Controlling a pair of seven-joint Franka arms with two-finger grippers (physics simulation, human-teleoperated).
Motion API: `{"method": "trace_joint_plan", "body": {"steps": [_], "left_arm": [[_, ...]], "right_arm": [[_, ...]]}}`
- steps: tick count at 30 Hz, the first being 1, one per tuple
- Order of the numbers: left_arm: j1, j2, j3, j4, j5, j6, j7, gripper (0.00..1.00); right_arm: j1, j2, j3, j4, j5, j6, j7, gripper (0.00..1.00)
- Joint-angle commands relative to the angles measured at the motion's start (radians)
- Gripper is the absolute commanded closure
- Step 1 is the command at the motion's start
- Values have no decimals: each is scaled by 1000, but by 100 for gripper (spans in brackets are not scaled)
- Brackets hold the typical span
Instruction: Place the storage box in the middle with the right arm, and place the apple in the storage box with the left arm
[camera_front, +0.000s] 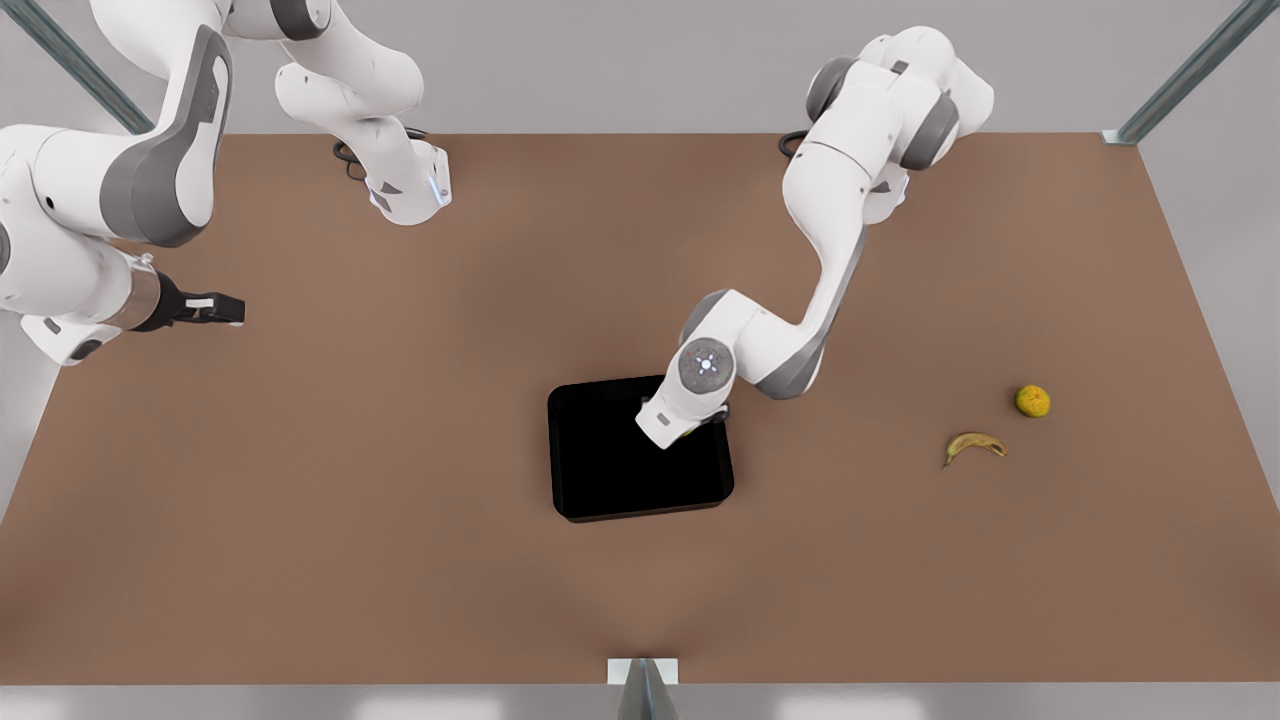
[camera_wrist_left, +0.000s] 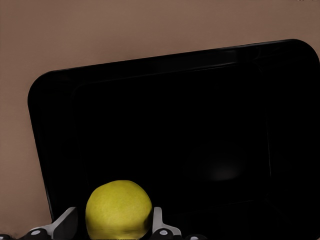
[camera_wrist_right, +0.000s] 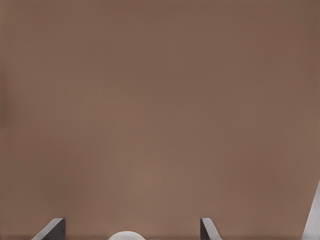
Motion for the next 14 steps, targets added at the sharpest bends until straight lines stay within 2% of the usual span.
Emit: {"method": "trace_joint_plan", "body": {"steps": [1, 3, 4, 5, 7, 8, 9, 10, 11, 13, 14], "left_arm": [[-1, 2, 0, 1, -1, 12, -382, 0], [-1, -19, 8, 1, 6, -14, -362, 0], [39, -94, 25, 1, -2, -178, -220, 0], [85, -174, 97, 1, 1, -354, -33, 0], [94, -295, 314, 2, -2, -531, 271, 0], [96, -327, 373, 39, 2, -604, 311, 0], [108, -327, 381, 110, 4, -713, 389, 0], [201, -381, 315, 119, 4, -755, 489, 0], [350, -458, 152, 53, 15, -738, 498, 0], [375, -554, 106, -53, 85, -675, 498, 0], [375, -554, 106, -51, 85, -678, 500, 0]], "right_arm": [[0, 0, -1, 0, 1, 1, -10, 0], [0, 1, -1, 0, 2, 2, -10, 0], [0, 1, -1, 0, 1, 2, -10, 0], [0, 1, -1, 1, -2, 2, -10, 0], [-1, -3, 1, 1, -13, 5, -10, 0], [-1, -8, 1, 1, -15, 12, -10, 0], [-1, -20, 2, -2, -15, 36, -11, 0], [-3, -23, 2, -2, -15, 38, -11, 0], [-3, -23, 2, -2, -15, 38, -11, 0], [-1, -20, 2, -2, -18, 35, -10, 0], [0, -20, 2, 0, -21, 35, -10, 0]]}}
